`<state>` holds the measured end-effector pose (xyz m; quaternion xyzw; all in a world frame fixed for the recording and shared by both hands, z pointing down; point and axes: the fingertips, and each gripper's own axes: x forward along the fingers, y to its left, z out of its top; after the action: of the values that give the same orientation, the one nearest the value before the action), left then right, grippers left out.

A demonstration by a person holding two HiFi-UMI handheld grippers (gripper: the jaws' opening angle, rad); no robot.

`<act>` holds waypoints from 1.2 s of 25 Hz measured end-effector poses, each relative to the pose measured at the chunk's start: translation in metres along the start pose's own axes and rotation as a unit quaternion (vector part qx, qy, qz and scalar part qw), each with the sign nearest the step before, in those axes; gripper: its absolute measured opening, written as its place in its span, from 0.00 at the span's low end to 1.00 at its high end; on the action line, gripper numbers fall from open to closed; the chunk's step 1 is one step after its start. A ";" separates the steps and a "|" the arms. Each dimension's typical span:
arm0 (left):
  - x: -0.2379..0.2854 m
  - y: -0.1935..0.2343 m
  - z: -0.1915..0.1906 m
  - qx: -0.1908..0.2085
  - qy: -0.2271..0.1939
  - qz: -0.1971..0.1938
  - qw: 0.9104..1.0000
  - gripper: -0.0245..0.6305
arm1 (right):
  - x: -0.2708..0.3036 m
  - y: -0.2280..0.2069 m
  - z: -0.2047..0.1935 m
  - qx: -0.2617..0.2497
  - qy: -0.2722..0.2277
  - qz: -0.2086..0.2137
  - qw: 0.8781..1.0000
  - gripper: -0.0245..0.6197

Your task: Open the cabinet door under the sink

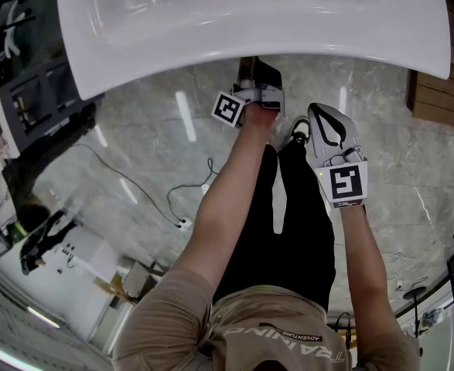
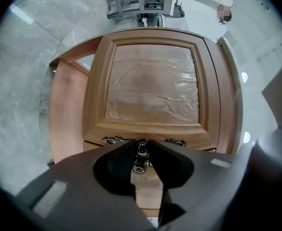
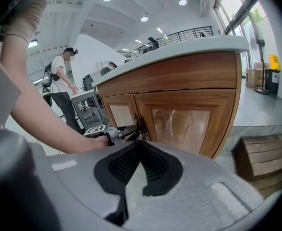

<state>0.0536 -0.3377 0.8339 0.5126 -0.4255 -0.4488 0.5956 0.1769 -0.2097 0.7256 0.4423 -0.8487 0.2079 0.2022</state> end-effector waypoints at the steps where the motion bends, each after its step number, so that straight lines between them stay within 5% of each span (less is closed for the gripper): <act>1: 0.000 0.000 0.000 -0.005 -0.005 -0.004 1.000 0.19 | 0.000 0.000 -0.001 0.008 0.001 -0.001 1.000 0.04; 10: -0.001 0.000 0.000 -0.016 -0.050 -0.008 0.999 0.19 | -0.001 -0.004 -0.010 0.016 0.011 0.002 1.000 0.04; 21: -0.004 -0.001 -0.001 0.018 0.012 0.005 1.000 0.19 | -0.011 -0.001 -0.022 0.020 0.019 0.007 1.000 0.04; 30: -0.021 0.000 -0.002 0.025 0.020 0.008 0.999 0.19 | -0.026 0.013 -0.032 0.017 0.025 0.015 0.999 0.04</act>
<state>0.0502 -0.3169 0.8323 0.5329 -0.4288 -0.4224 0.5947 0.1849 -0.1686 0.7363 0.4276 -0.8463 0.2362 0.2124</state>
